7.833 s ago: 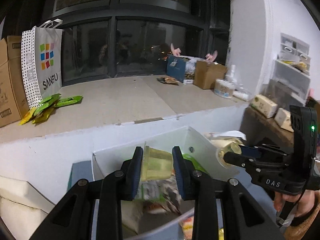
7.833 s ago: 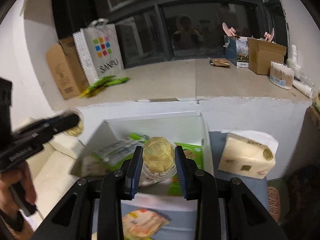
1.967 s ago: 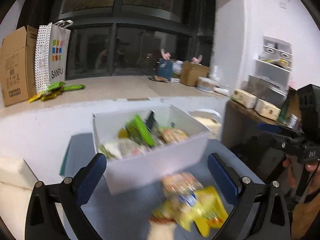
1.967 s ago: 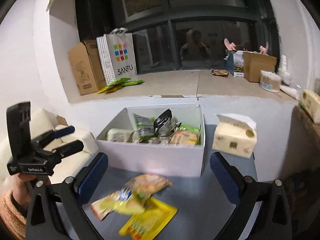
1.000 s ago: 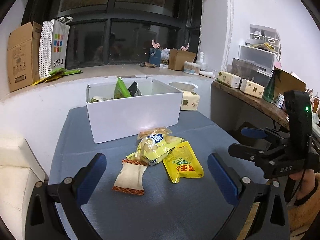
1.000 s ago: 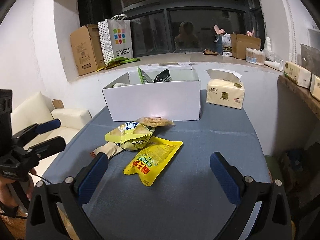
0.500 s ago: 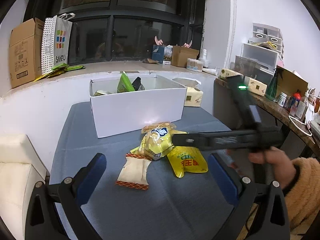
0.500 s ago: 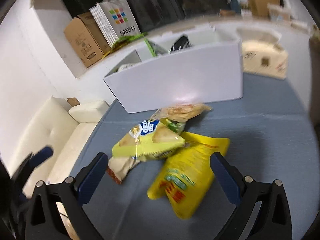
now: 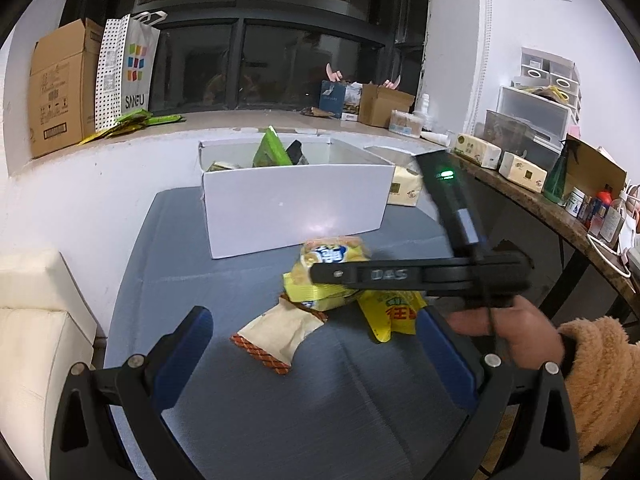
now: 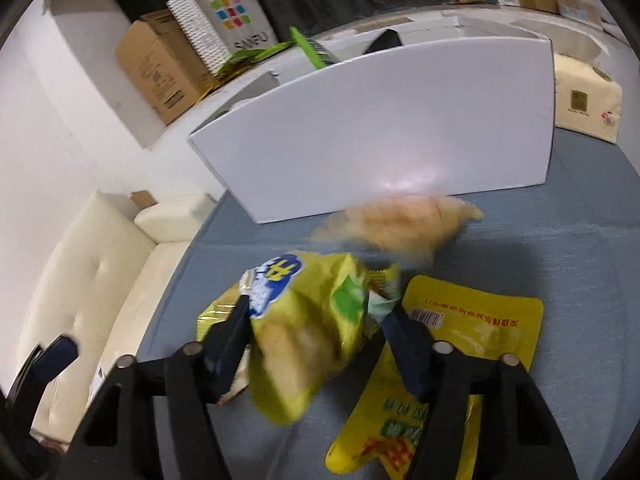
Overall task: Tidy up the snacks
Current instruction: 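Grasp the yellow chip bag with the right tool and lift it, then grasp the white wafer pack with the left tool while the right tool holds the chip bag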
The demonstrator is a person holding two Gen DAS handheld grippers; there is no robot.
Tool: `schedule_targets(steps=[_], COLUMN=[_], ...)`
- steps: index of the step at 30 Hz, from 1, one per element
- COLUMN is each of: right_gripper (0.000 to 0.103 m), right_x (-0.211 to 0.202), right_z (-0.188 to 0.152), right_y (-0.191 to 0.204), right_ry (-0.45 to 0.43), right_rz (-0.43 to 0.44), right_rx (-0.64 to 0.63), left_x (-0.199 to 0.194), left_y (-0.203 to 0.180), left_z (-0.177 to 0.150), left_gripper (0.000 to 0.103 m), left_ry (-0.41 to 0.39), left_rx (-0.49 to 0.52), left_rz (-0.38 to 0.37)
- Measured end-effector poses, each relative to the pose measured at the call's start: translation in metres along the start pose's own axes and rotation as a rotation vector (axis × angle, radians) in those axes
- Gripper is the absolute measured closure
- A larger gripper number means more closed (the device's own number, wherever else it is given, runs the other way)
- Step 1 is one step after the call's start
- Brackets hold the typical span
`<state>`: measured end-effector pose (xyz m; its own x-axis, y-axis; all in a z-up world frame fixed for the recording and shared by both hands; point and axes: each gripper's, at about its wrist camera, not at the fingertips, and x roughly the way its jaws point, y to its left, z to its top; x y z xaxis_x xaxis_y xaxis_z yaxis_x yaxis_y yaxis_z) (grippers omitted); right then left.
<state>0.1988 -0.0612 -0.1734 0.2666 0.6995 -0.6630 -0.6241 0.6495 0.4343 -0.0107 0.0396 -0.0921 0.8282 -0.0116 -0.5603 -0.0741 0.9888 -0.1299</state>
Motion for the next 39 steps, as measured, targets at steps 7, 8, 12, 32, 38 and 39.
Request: schedule_targets(steps=[7, 8, 12, 32, 38, 39], right_gripper=[0.044, 0.044, 0.044, 0.044, 0.044, 0.044], right_x=[-0.072, -0.084, -0.128, -0.174, -0.170, -0.170], right_z=[-0.020, -0.022, -0.027, -0.049, -0.051, -0.052], right_y=[-0.002, -0.003, -0.012, -0.041, -0.041, -0.041], right_ry=[-0.135, -0.153, -0.222, -0.283, -0.272, -0.271], right_rz=[0.062, 0.068, 0.051, 0.005, 0.014, 0.011], right_rx=[-0.015, -0.016, -0.008, 0.043, 0.045, 0.043], left_x=[0.019, 0.027, 0.058, 0.155, 0.145, 0.144], left_y=[0.008, 0.009, 0.010, 0.020, 0.015, 0.017], left_z=[-0.002, -0.002, -0.001, -0.003, -0.002, -0.001], left_gripper=[0.000, 0.000, 0.000, 0.000, 0.054, 0.054], left_ry=[0.046, 0.065, 0.136, 0.391, 0.340, 0.346], left_rx=[0.056, 0.070, 0.128, 0.234, 0.252, 0.238], left_rz=[0.022, 0.018, 0.000, -0.104, -0.079, -0.061])
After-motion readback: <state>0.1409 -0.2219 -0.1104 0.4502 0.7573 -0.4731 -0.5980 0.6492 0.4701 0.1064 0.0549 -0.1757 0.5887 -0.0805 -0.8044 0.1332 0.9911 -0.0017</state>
